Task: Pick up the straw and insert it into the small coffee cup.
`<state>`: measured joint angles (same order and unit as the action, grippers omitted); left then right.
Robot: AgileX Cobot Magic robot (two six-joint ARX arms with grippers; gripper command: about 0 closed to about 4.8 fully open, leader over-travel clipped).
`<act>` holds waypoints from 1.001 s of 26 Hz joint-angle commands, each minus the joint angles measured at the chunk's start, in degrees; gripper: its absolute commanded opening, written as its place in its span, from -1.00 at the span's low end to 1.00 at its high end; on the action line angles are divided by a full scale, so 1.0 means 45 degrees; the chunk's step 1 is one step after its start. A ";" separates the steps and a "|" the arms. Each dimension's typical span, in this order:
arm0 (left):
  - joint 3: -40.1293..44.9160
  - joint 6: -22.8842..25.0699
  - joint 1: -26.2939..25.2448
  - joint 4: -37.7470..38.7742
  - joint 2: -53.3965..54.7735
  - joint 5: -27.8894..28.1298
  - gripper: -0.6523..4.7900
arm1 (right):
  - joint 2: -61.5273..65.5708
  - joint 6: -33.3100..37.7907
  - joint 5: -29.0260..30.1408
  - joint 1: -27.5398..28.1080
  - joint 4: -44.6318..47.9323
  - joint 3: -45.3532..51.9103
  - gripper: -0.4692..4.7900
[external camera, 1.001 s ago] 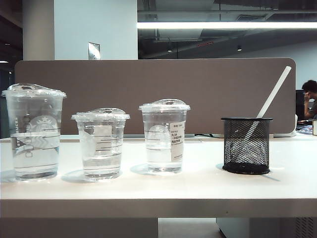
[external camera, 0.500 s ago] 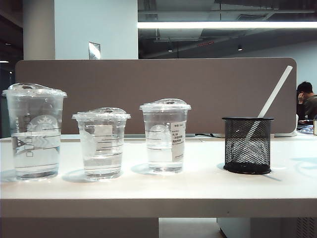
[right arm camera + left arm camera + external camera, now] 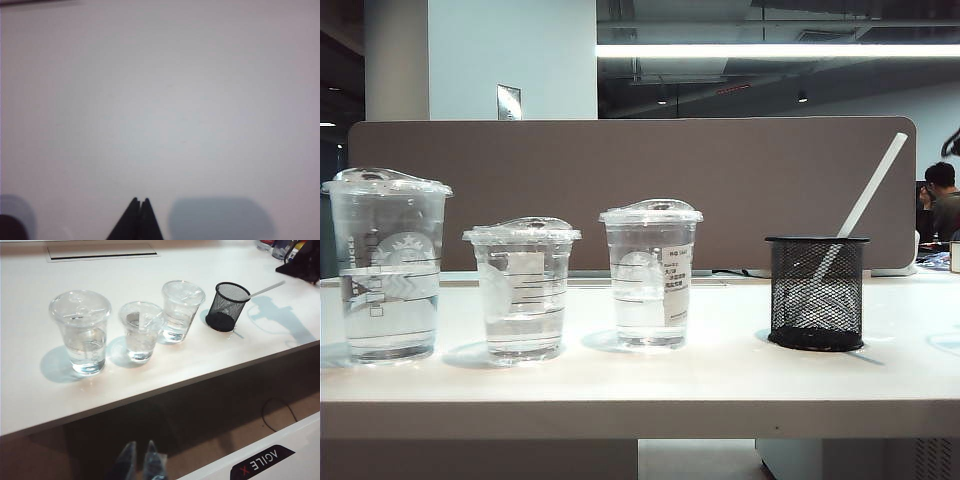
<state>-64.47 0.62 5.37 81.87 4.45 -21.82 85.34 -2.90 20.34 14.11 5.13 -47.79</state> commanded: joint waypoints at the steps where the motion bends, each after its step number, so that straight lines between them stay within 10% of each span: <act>1: -0.0029 0.0102 0.0015 -0.0219 0.0039 0.0034 -0.67 | -0.0112 0.1472 0.0549 0.0117 0.3487 0.1705 -0.85; 15: -0.0029 0.0097 0.0015 -0.0403 0.0044 0.0024 -0.67 | -0.2603 0.5032 -0.1656 -0.0646 1.2740 1.0112 -0.85; 26: -0.0019 0.0092 0.0015 -0.0476 0.0034 -0.0019 -0.67 | -0.4639 0.2939 -0.2642 -0.3405 1.0783 1.0622 -0.80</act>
<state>-64.42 0.62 5.39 80.64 4.51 -21.74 64.51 12.69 8.99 -0.58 54.33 -0.38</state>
